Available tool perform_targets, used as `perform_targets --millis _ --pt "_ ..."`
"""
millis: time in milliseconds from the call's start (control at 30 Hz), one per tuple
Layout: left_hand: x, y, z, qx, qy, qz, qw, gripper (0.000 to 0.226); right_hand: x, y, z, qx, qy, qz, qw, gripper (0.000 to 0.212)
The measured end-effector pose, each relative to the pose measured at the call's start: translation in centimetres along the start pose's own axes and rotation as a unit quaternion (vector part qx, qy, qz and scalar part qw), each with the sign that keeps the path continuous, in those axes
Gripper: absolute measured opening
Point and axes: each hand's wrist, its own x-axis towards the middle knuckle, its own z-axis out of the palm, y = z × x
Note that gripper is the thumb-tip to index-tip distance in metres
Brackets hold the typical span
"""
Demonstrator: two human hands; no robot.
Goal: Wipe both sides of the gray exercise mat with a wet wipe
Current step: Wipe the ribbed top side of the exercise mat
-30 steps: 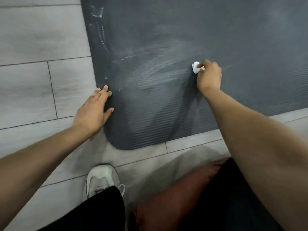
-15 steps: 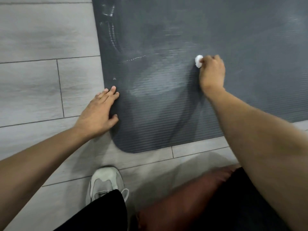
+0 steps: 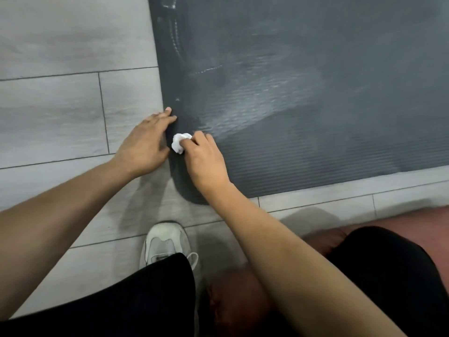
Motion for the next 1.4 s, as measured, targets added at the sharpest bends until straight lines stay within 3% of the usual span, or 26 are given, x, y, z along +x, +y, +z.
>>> perform_targets --millis 100,167,267,333,400,500,633,733,800,900,1000,1100,1267,1333,1400 --pt "0.0 0.0 0.0 0.015 -0.019 -0.009 1.000 0.080 0.6 4.6 -2.8 -0.042 0.023 -0.013 0.999 0.019" --pt "0.0 0.4 0.1 0.021 -0.027 -0.020 0.999 0.078 1.0 10.5 -5.8 -0.095 0.034 0.097 0.990 0.025" --pt "-0.1 1.0 0.6 0.026 -0.029 -0.032 0.999 0.074 0.0 19.3 -10.7 -0.113 0.100 0.303 0.941 0.032" --pt "0.0 1.2 0.8 0.046 -0.030 -0.031 0.998 0.073 -0.6 20.5 -11.6 -0.107 0.121 0.357 0.920 0.032" --pt "0.1 1.5 1.0 0.067 -0.027 -0.036 0.997 0.072 -0.3 17.4 -10.1 -0.099 0.126 0.344 0.925 0.026" --pt "0.2 2.0 0.9 0.090 -0.016 -0.046 0.995 0.070 -1.2 9.1 -4.9 -0.060 0.103 0.238 0.964 0.020" --pt "0.0 1.5 1.1 0.099 -0.007 -0.051 0.994 0.069 -4.0 -1.3 -0.9 0.015 -0.001 0.079 0.997 0.019" --pt "0.0 1.3 1.1 0.098 -0.003 -0.048 0.994 0.070 -3.3 1.2 -2.2 -0.018 0.011 0.068 0.997 0.016" --pt "0.0 1.3 1.1 0.094 0.000 -0.046 0.995 0.069 -2.7 6.5 -4.4 -0.073 0.018 0.157 0.985 0.019" --pt "0.0 1.2 1.4 0.083 0.008 -0.044 0.996 0.069 -3.6 16.8 -9.9 -0.155 0.037 0.311 0.937 0.025" --pt "0.1 1.1 1.7 0.088 0.018 -0.029 0.996 0.066 -5.4 21.5 -13.0 -0.136 0.065 0.354 0.923 0.025" --pt "-0.2 1.7 2.2 0.096 0.042 0.016 0.994 0.061 -5.2 16.5 -9.8 -0.098 0.054 0.296 0.949 0.018" --pt "-0.9 2.7 2.8 0.059 0.060 0.051 0.995 0.056 -6.5 0.8 -2.3 -0.011 -0.044 0.085 0.995 0.017" --pt "-0.9 2.7 2.6 0.049 0.046 0.045 0.997 0.053 -6.8 0.5 -2.2 -0.014 -0.056 0.058 0.997 0.024" --pt "-0.9 2.3 2.3 0.045 0.030 0.045 0.998 0.055 -6.6 3.3 -3.6 -0.030 -0.046 0.085 0.995 0.023"
